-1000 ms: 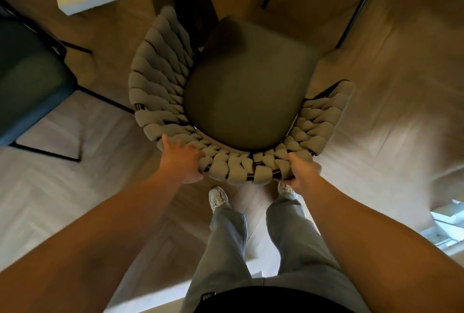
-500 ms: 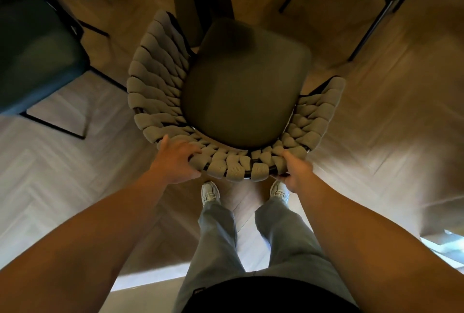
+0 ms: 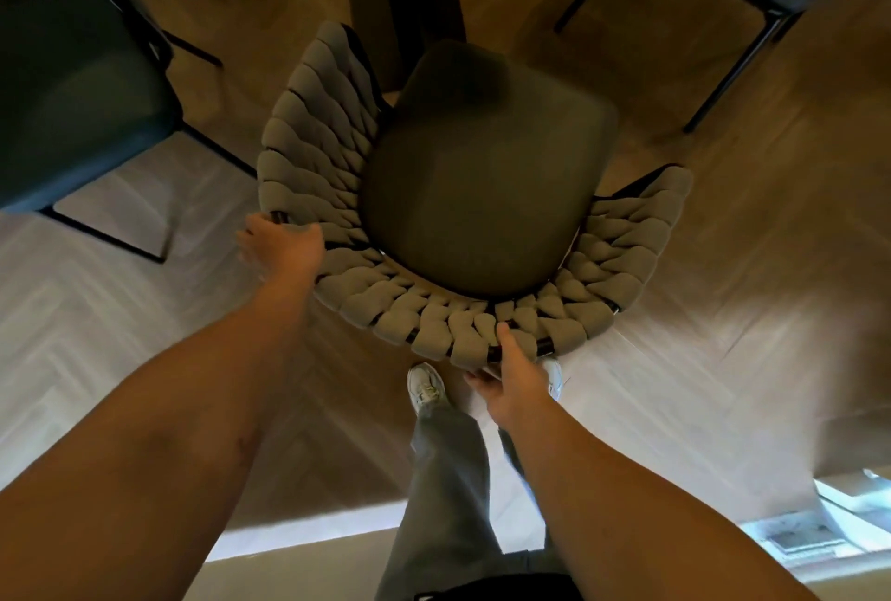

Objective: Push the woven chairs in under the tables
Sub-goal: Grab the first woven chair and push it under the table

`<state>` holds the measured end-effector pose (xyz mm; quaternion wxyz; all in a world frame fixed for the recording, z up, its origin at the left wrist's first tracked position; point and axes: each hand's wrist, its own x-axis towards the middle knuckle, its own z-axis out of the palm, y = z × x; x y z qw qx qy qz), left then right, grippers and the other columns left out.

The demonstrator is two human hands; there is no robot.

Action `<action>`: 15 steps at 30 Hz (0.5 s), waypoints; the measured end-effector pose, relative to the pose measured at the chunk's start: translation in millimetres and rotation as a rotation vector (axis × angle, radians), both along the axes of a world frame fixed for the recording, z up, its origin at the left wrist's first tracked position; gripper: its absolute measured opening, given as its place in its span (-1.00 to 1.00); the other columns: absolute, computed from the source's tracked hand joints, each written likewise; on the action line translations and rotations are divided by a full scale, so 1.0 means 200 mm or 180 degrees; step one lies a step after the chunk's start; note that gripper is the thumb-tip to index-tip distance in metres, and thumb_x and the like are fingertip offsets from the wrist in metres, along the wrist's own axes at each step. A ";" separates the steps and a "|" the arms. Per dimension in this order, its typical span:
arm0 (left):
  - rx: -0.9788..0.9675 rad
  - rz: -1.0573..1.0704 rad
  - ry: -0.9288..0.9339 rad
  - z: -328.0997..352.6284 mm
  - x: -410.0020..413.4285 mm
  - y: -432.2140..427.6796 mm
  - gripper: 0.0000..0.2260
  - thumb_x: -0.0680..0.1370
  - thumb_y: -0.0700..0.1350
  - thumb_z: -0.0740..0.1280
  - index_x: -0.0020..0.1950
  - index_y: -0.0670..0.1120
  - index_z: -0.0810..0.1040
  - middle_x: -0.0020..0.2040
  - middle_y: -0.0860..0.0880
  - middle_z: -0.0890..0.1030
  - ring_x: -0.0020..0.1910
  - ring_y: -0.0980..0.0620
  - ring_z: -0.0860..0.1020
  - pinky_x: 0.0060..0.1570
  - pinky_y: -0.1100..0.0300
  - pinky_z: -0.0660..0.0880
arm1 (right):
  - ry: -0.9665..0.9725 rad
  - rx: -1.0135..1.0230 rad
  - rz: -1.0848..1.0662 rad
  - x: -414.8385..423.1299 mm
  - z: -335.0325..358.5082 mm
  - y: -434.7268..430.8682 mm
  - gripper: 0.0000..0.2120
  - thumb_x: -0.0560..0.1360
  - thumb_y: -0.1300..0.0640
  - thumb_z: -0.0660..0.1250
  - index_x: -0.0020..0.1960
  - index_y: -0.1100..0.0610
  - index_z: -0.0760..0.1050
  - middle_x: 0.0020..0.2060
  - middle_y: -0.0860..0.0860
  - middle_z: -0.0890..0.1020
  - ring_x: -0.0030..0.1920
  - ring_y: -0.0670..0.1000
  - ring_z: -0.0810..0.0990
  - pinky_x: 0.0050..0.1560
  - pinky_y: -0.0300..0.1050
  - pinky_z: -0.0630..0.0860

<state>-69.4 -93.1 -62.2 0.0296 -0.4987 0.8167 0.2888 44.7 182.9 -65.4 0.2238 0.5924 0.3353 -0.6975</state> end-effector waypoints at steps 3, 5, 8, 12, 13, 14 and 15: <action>0.0480 0.0130 0.0031 -0.05 -0.06 -0.13 -0.42 0.47 0.00 0.47 0.38 -0.15 0.32 0.33 -0.16 0.43 0.26 -0.18 0.47 0.14 0.02 0.47 | 0.0209 -0.0096 -0.0285 0.02 -0.02 -0.15 -0.56 0.48 0.04 0.49 0.31 0.00 0.45 0.26 0.16 0.56 0.23 0.27 0.57 0.15 0.36 0.57; 0.1184 0.0200 0.0057 -0.07 -0.08 -0.18 -0.40 0.50 0.00 0.47 0.44 -0.16 0.33 0.28 -0.12 0.49 0.20 -0.15 0.53 -0.02 0.01 0.54 | 0.0239 -0.0078 -0.0502 0.02 -0.06 -0.21 -0.56 0.49 0.07 0.48 0.32 0.01 0.46 0.25 0.18 0.58 0.19 0.28 0.59 0.13 0.41 0.56; 0.1972 0.0526 0.0088 -0.13 -0.07 -0.21 -0.41 0.50 -0.04 0.49 0.46 -0.12 0.35 0.24 -0.09 0.51 0.12 -0.13 0.55 -0.15 0.00 0.56 | 0.0183 -0.0033 -0.0616 0.02 -0.09 -0.24 -0.64 0.45 0.13 0.52 0.19 0.03 0.50 0.16 0.19 0.62 0.11 0.28 0.62 0.00 0.44 0.59; 0.1795 0.0461 0.0183 -0.19 -0.08 -0.22 -0.50 0.53 -0.11 0.45 0.42 -0.13 0.36 0.29 -0.15 0.51 0.03 -0.12 0.52 -0.04 -0.01 0.53 | 0.0142 0.0037 -0.0649 0.00 -0.09 -0.22 -0.73 0.50 0.21 0.47 0.14 0.02 0.50 0.15 0.19 0.62 0.07 0.27 0.63 -0.23 0.34 0.65; 0.1708 0.0401 0.0187 -0.20 -0.08 -0.23 -0.48 0.53 -0.11 0.44 0.43 -0.13 0.36 0.31 -0.15 0.51 0.05 -0.13 0.52 -0.02 -0.01 0.53 | 0.0134 0.0061 -0.0663 0.01 -0.09 -0.21 -0.70 0.51 0.22 0.45 0.19 0.02 0.50 0.16 0.20 0.61 0.06 0.27 0.63 -0.27 0.32 0.66; 0.1630 0.0329 0.0206 -0.21 -0.07 -0.23 -0.45 0.52 -0.11 0.45 0.46 -0.11 0.35 0.32 -0.14 0.51 0.08 -0.13 0.52 0.00 -0.02 0.53 | 0.0141 0.0096 -0.0651 0.00 -0.09 -0.19 -0.66 0.52 0.23 0.44 0.25 0.01 0.50 0.17 0.19 0.61 0.07 0.28 0.63 -0.30 0.30 0.65; 0.1587 0.0286 0.0247 -0.22 -0.06 -0.23 -0.42 0.50 -0.11 0.46 0.48 -0.07 0.35 0.33 -0.13 0.51 0.10 -0.13 0.53 0.02 -0.03 0.54 | 0.0157 0.0149 -0.0591 0.00 -0.09 -0.17 -0.63 0.53 0.24 0.43 0.29 -0.01 0.50 0.18 0.19 0.61 0.09 0.29 0.63 -0.31 0.27 0.65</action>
